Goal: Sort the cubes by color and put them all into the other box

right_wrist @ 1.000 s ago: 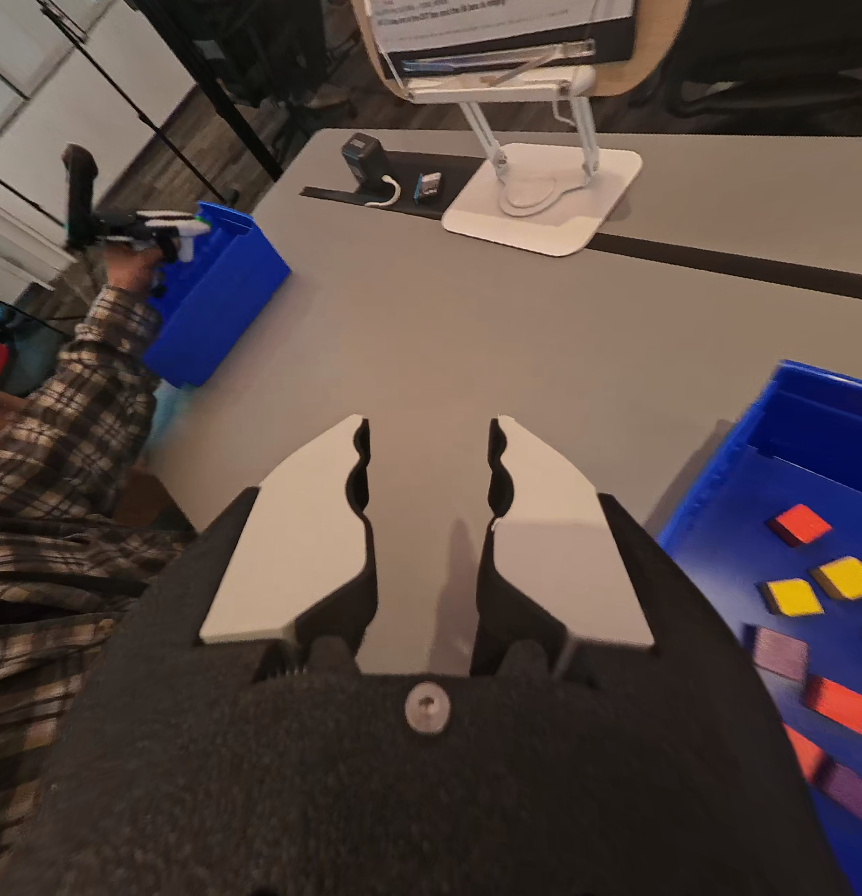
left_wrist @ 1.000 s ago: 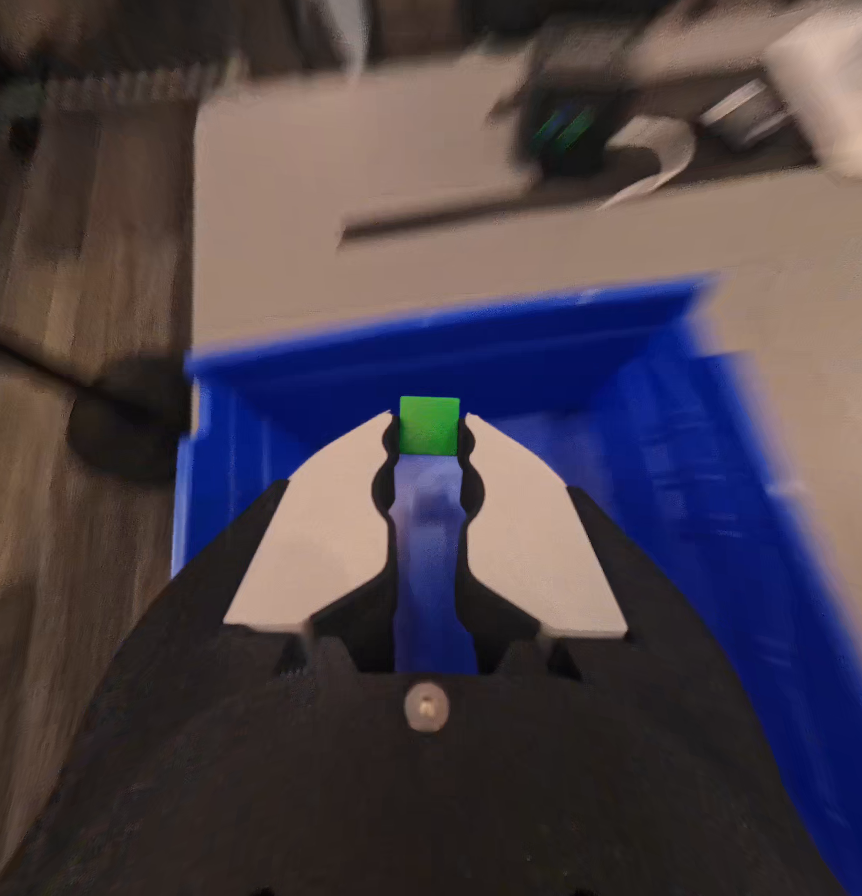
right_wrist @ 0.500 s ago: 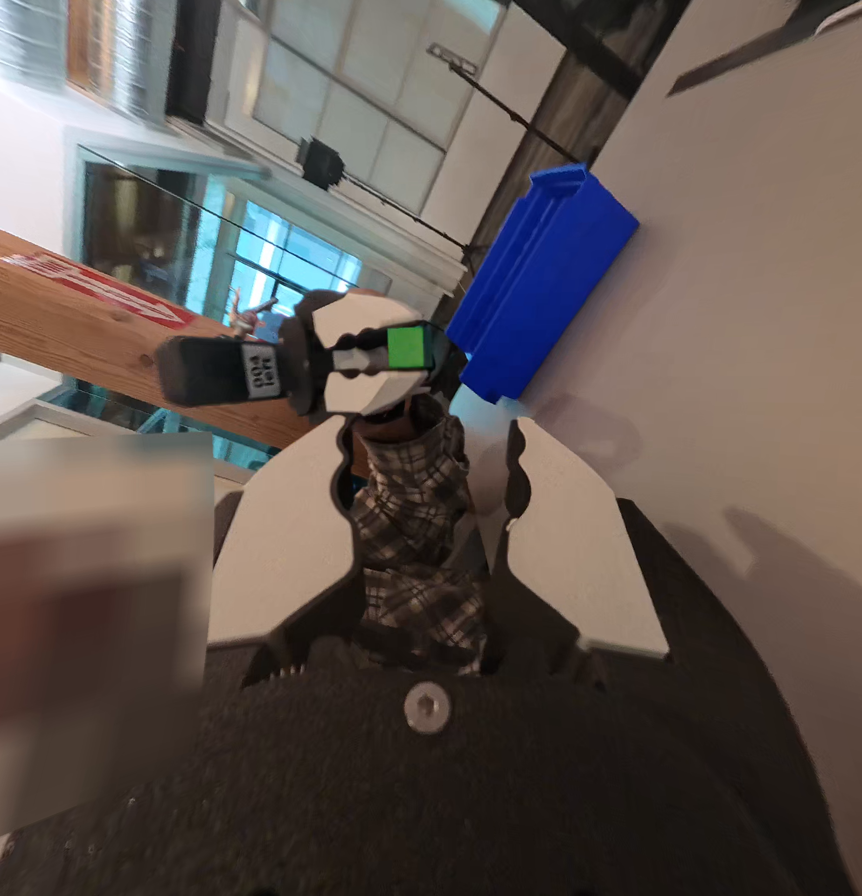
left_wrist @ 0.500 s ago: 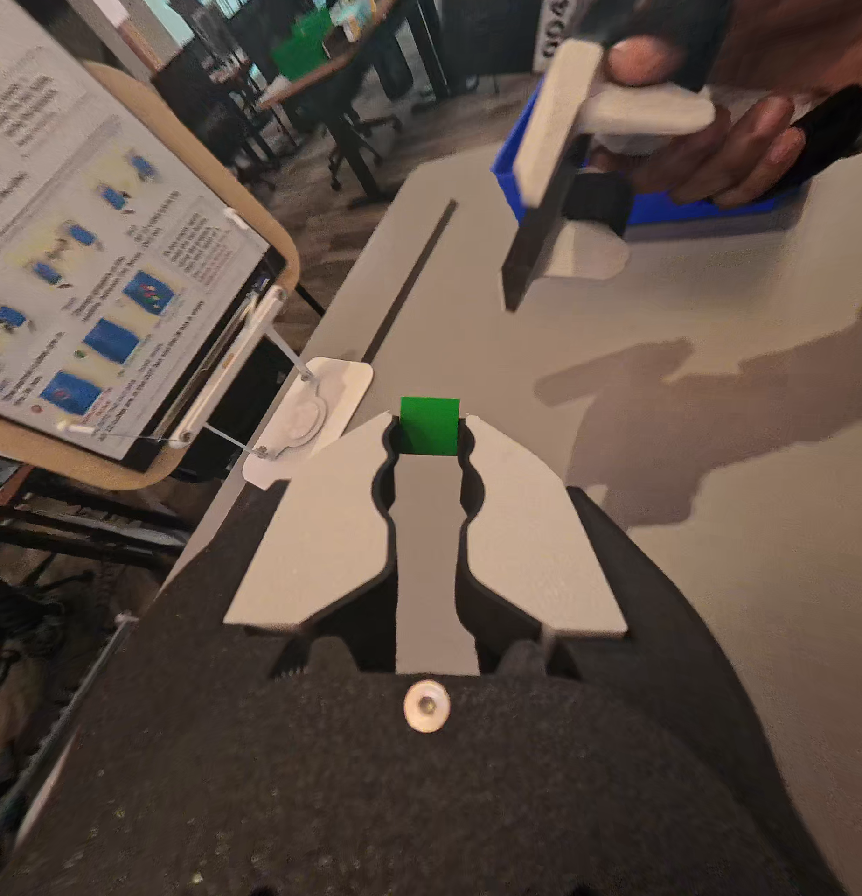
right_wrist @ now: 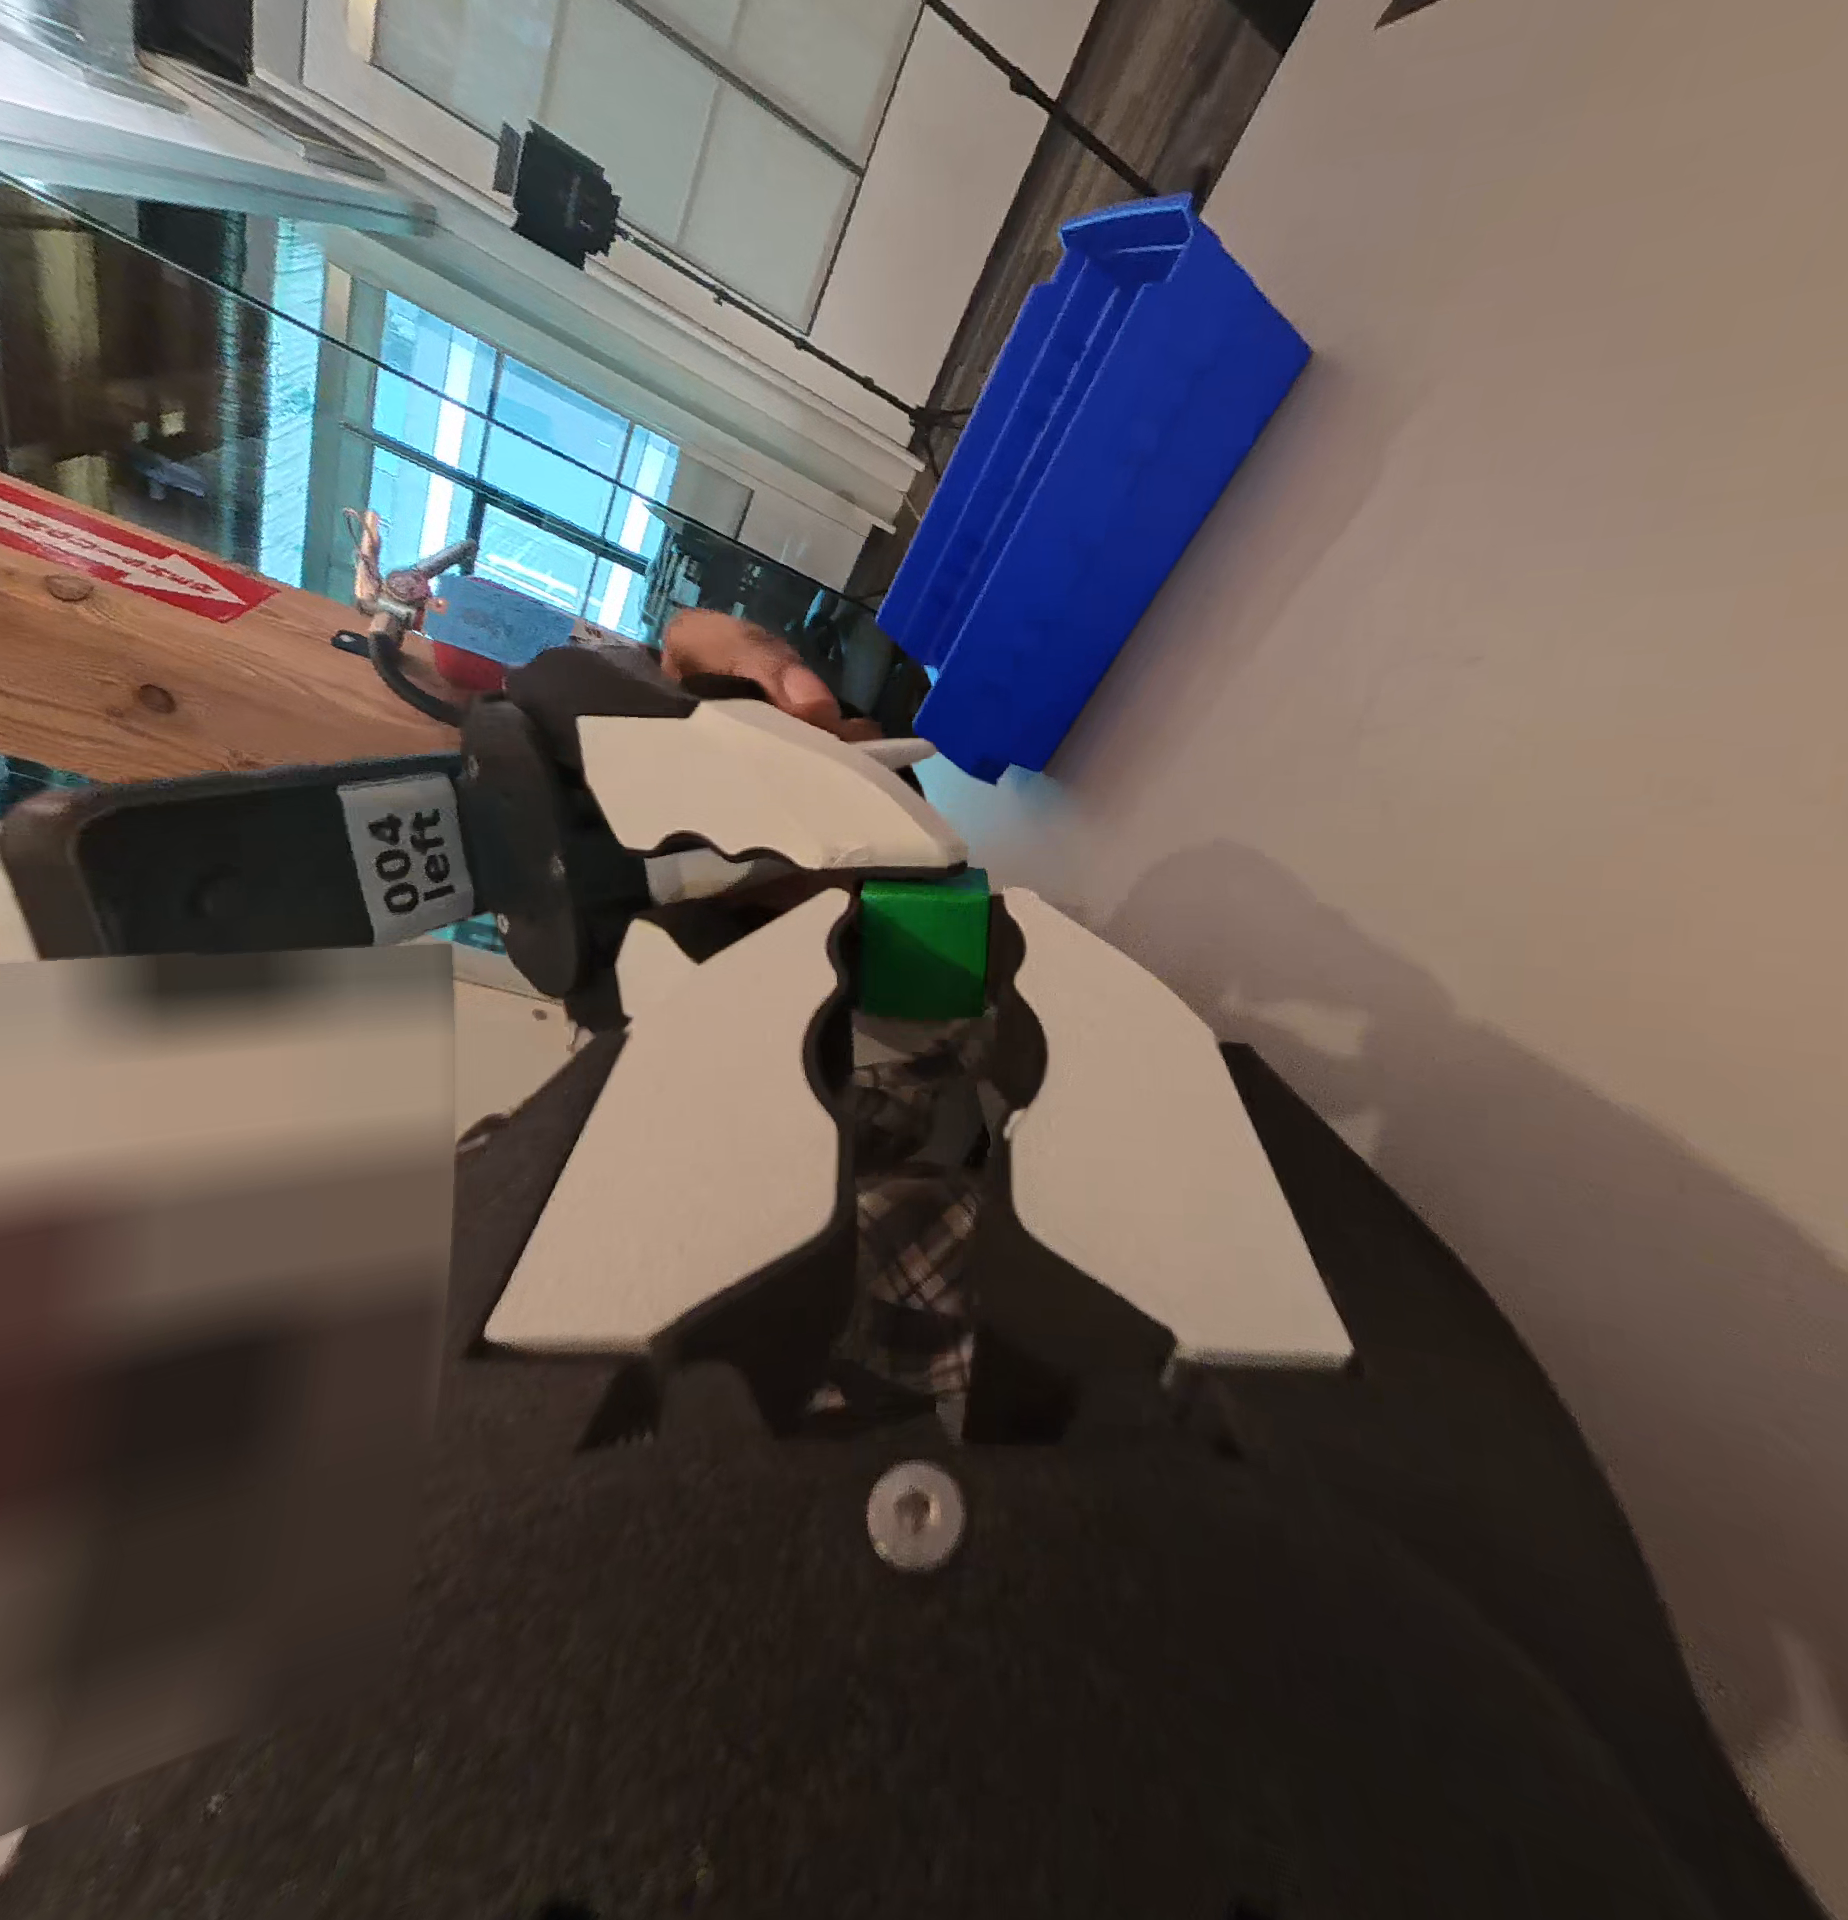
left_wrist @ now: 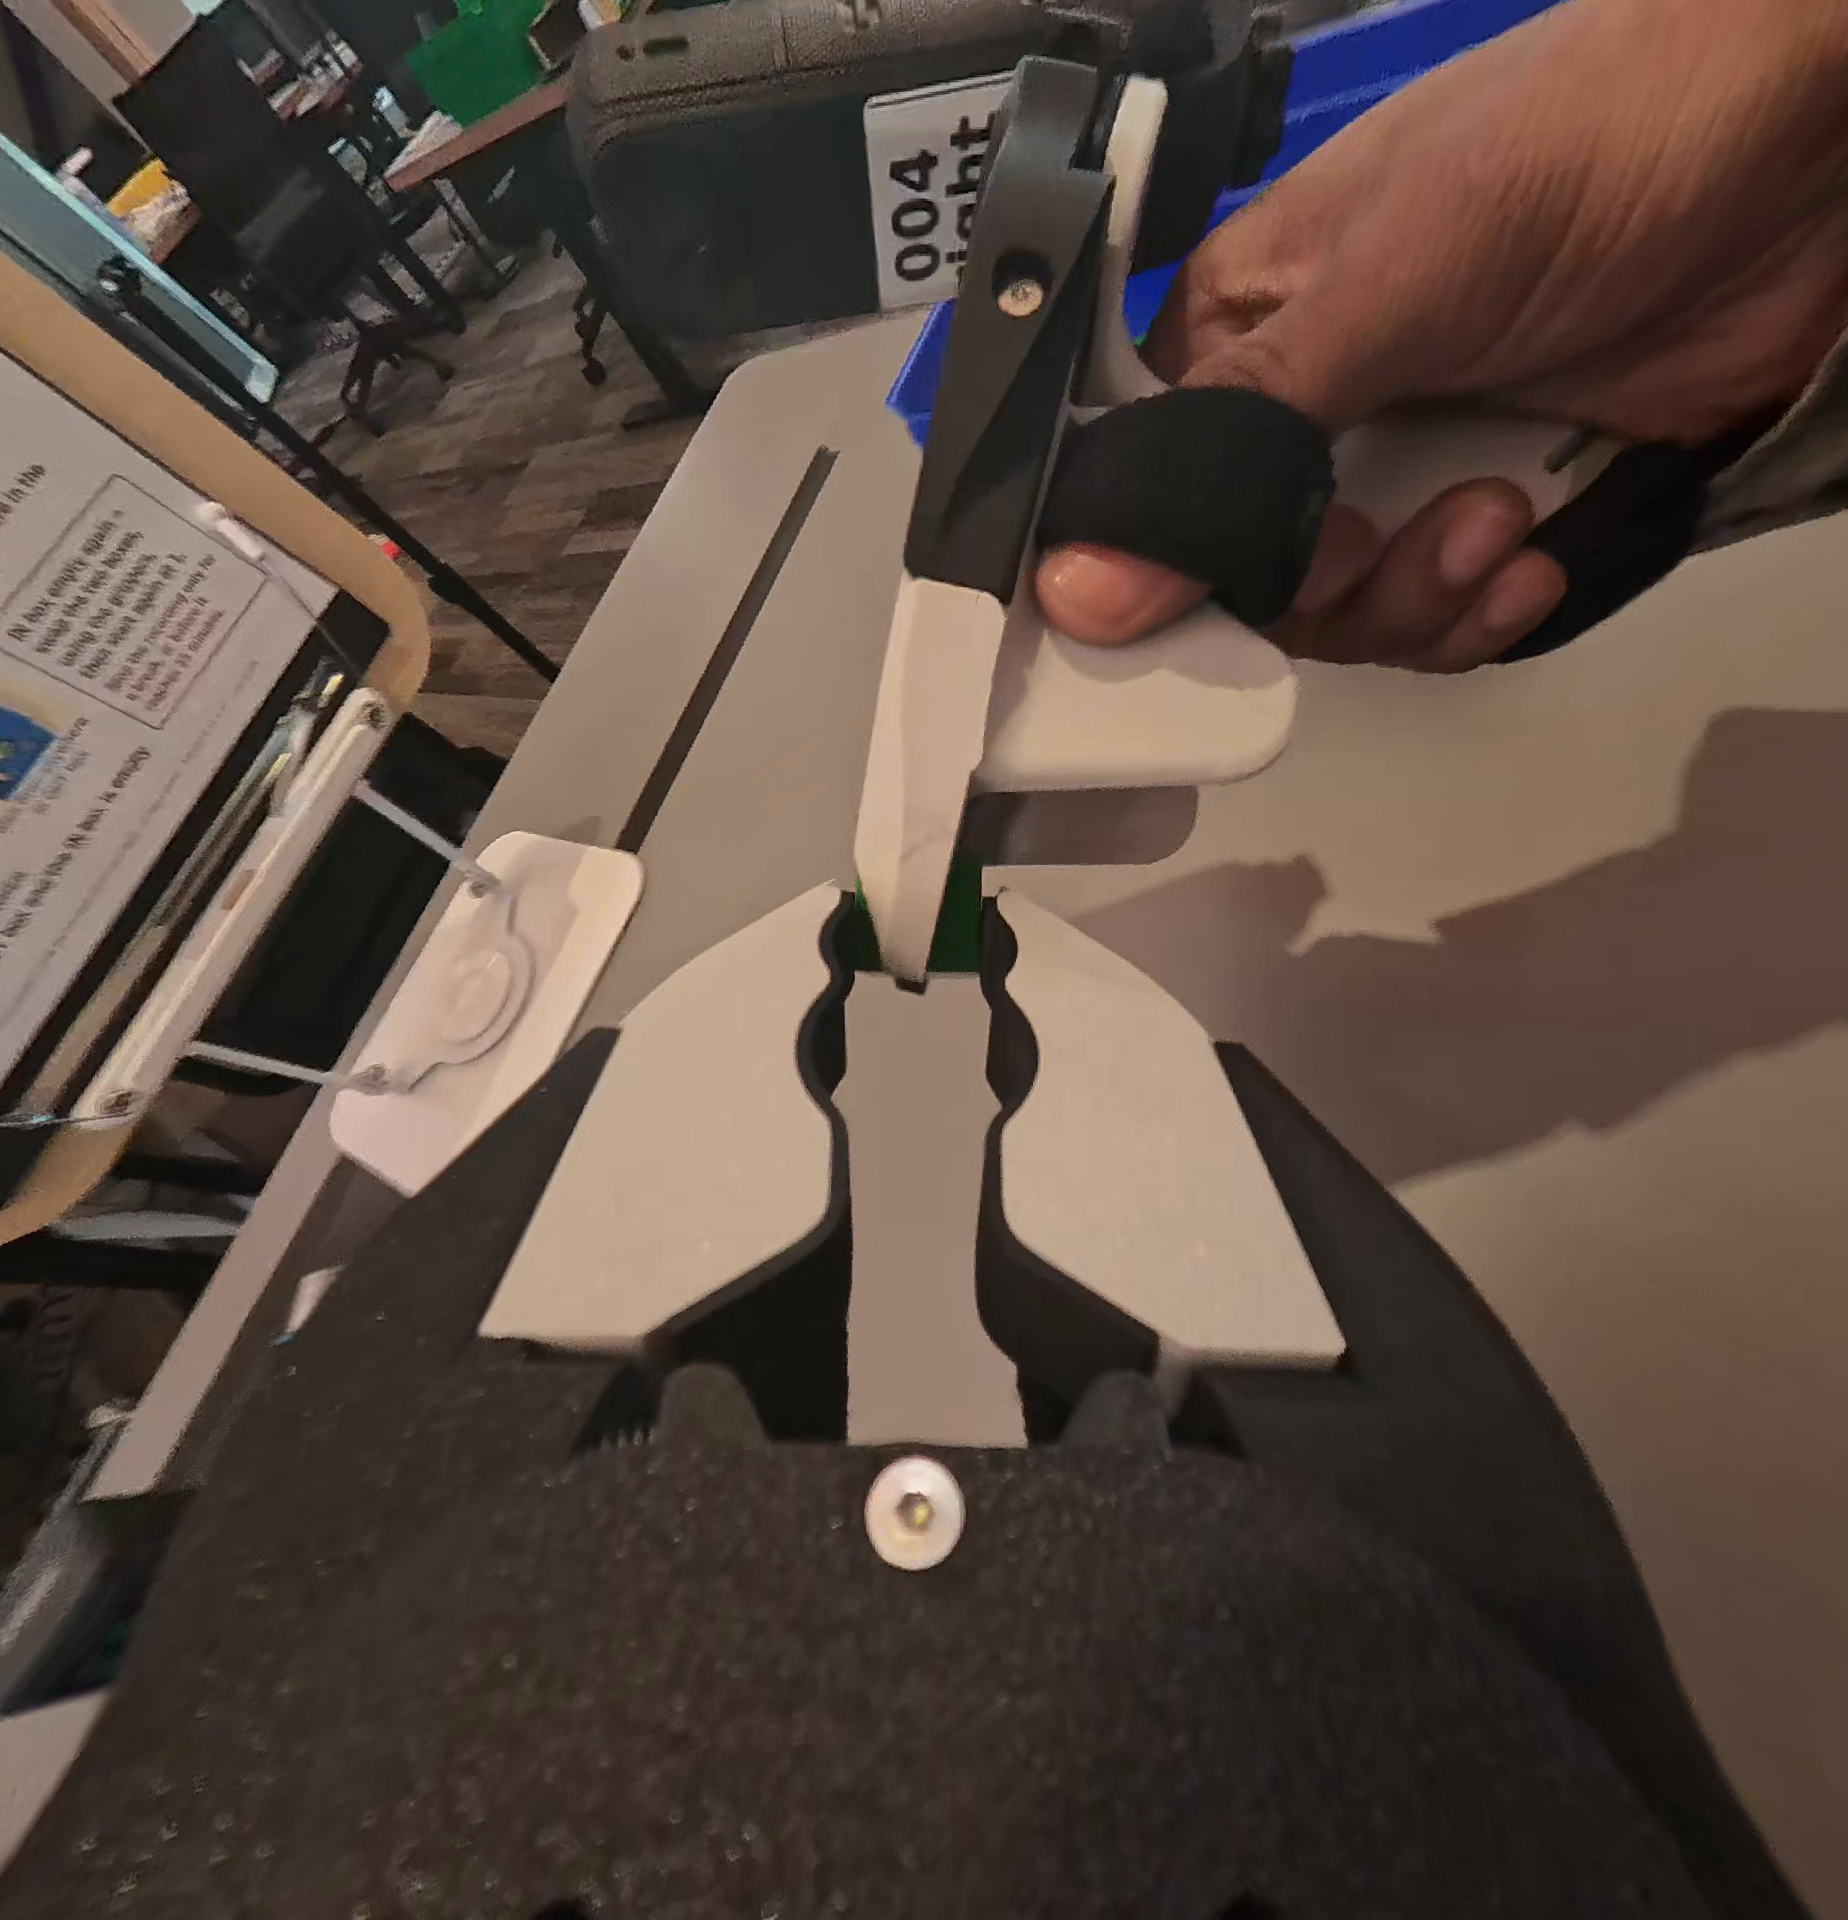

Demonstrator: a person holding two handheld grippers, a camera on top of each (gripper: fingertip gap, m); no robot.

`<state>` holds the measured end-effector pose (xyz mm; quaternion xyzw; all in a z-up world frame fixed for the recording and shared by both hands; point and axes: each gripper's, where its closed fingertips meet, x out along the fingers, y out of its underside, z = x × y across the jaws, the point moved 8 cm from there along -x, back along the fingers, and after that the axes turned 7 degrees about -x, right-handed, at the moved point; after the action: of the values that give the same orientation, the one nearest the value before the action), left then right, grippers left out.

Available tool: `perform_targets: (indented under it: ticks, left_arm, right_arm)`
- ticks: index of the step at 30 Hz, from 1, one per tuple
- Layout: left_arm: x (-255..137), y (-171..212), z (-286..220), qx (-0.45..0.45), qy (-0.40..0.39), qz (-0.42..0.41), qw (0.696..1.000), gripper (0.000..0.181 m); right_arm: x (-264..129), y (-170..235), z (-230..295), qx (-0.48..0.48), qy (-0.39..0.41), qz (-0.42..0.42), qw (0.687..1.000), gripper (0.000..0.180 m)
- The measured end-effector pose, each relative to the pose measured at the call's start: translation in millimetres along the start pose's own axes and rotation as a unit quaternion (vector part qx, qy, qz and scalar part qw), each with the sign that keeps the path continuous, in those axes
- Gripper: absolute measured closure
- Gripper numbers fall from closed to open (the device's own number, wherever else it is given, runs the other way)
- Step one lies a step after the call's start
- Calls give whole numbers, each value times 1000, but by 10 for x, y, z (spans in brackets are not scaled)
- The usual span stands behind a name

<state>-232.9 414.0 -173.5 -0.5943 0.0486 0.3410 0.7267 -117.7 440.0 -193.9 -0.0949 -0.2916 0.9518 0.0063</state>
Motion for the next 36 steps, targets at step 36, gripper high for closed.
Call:
perform_targets:
  ticks: [36]
  left_arm:
    - [-71, 1261, 431, -261, 97, -130, 952, 101]
  right_arm:
    - [-3314, -67, -617, -91, 608, -62, 786, 96]
